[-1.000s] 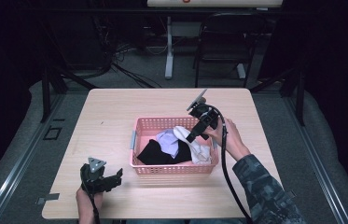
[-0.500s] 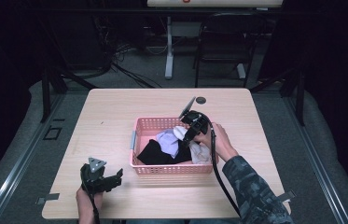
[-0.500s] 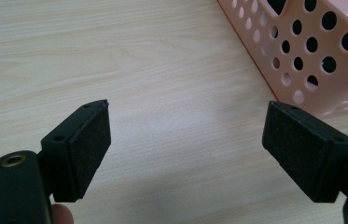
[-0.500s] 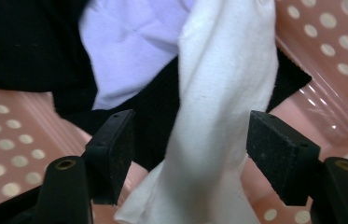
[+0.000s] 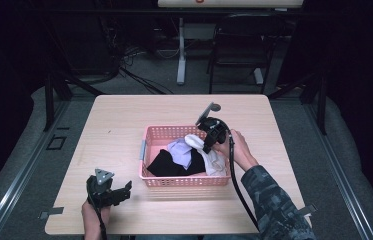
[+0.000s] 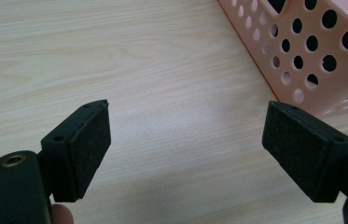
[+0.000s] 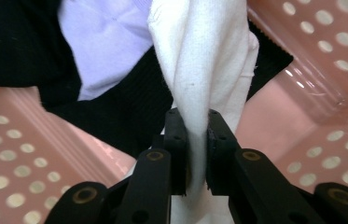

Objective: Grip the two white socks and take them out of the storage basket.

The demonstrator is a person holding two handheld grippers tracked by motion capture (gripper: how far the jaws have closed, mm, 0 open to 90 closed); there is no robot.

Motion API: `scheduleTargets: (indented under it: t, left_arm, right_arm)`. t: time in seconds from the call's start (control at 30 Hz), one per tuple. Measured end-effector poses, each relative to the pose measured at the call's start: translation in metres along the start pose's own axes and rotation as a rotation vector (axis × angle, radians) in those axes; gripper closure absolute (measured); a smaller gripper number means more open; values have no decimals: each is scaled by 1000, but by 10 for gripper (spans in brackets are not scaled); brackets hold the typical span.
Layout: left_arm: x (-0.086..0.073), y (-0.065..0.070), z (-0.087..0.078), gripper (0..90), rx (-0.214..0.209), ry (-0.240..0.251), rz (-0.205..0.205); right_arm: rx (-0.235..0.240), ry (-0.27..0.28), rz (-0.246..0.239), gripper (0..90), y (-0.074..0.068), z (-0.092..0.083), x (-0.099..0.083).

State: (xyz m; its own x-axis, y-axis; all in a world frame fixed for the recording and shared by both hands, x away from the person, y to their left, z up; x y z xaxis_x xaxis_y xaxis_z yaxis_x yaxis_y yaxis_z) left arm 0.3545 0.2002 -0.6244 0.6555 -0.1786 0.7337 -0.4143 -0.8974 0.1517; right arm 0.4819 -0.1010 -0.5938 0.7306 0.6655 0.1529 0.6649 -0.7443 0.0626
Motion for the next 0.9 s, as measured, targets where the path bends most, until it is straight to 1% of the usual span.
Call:
scheduleTargets:
  t: [0.03, 0.07, 0.1, 0.13, 0.2, 0.23, 0.3, 0.33, 0.43, 0.53, 0.57, 0.63, 0.73, 0.77, 0.8, 0.83, 0.87, 0.9]
  left_arm:
    - [0, 0, 0, 155, 1, 2, -2]
    - [0, 0, 0, 155, 1, 2, -2]
    - [0, 0, 0, 155, 2, 2, -4]
    - [0, 0, 0, 155, 2, 2, -4]
    - [0, 0, 0, 155, 2, 4, -3]
    - [1, 0, 0, 155, 1, 3, -1]
    - [1, 0, 0, 155, 2, 2, 0]
    - [1, 0, 0, 155, 2, 2, 0]
    - [1, 0, 0, 155, 1, 4, 1]
    - [0, -1, 0, 155, 1, 0, -1]
    - [0, 0, 0, 156, 2, 1, -2]
    - [0, 0, 0, 155, 1, 1, 0]
    - [0, 0, 0, 155, 2, -2, -2]
    - [0, -1, 0, 155, 2, 0, -3]
    - [0, 0, -1, 156, 2, 0, -4]
    - [0, 0, -1, 156, 2, 0, -4]
    - [0, 0, -1, 156, 2, 1, -4]
    - [0, 0, -1, 156, 2, 0, -3]
  right_arm:
    - [2, 14, -3, 838, 0, -6, 1]
    - [2, 14, -3, 838, 0, -6, 1]
    - [7, 28, 7, 842, -1, -11, 2]
    - [7, 28, 7, 842, -1, -11, 2]
    - [4, 41, 4, 844, -1, -18, 5]
    - [-6, 42, -5, 844, 0, -21, 5]
    - [-1, 71, -9, 845, -1, -27, 9]
    - [-4, 61, -8, 844, -2, -30, 8]
    - [-9, 74, -16, 845, -3, -40, 11]
    - [-5, 65, -14, 844, -3, -44, 11]
    - [-6, 76, -19, 845, -3, -46, 12]
    - [-7, 75, -18, 844, -4, -49, 13]
    - [-9, 70, -31, 844, -2, -56, 13]
    - [-12, 57, -35, 844, -1, -59, 12]
    - [-11, 76, -33, 844, -1, -64, 13]
    - [-7, 72, -31, 844, -2, -66, 13]
    - [-5, 85, -38, 844, -2, -69, 13]
    - [-5, 85, -38, 844, -2, -69, 13]
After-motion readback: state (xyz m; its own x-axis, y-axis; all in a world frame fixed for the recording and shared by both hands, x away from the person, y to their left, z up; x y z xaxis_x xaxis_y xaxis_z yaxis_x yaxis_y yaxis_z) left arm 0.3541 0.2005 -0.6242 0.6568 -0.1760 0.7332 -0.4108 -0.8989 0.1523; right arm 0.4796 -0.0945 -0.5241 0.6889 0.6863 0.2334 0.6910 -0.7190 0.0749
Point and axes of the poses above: each handheld gripper's, and its own axes: z roughly forward along the jaws, x roughly out of its top, y roughly to its right, the point moved 10 cm from there along z, roughly forward along the jaws, and after that the axes turned 12 degrees about -x, right-handed, at the moved point
